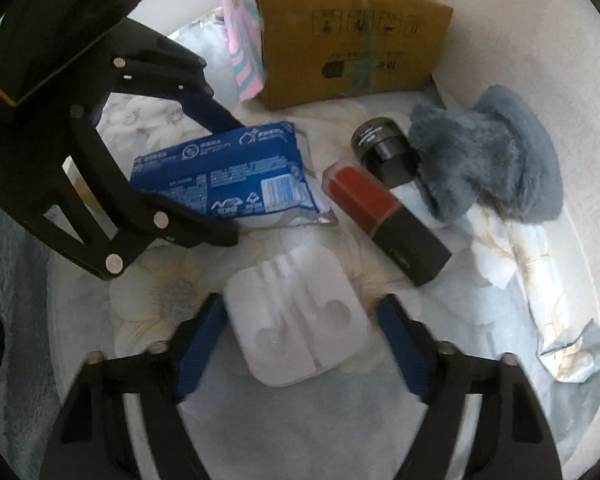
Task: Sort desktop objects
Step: 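Grasp the blue tissue pack with left tool while right tool grasps white earphone case, then carry blue tissue pack and earphone case into the box and release both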
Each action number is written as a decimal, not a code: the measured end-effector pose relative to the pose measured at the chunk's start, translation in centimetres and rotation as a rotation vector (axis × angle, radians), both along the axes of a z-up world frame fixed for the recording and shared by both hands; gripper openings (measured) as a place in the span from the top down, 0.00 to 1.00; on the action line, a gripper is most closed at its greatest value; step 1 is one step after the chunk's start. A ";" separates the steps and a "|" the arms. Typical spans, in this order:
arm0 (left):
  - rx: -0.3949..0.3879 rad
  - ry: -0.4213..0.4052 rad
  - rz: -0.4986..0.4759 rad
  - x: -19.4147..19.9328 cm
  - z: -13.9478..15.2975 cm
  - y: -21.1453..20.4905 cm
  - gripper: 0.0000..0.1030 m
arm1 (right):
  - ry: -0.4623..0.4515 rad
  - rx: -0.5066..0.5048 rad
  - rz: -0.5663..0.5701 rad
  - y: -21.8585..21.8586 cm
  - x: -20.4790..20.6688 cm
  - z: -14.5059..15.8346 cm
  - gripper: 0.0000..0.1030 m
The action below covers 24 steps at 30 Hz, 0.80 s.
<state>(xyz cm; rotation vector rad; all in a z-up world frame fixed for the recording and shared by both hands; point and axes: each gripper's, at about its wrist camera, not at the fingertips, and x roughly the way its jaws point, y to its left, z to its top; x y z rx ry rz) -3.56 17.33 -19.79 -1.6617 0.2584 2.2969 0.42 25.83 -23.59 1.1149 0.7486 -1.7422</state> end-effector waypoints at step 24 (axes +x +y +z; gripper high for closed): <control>0.066 0.005 -0.096 -1.3 6.3 -0.8 0.42 | -0.016 -0.076 -0.382 3.5 -0.9 5.2 0.40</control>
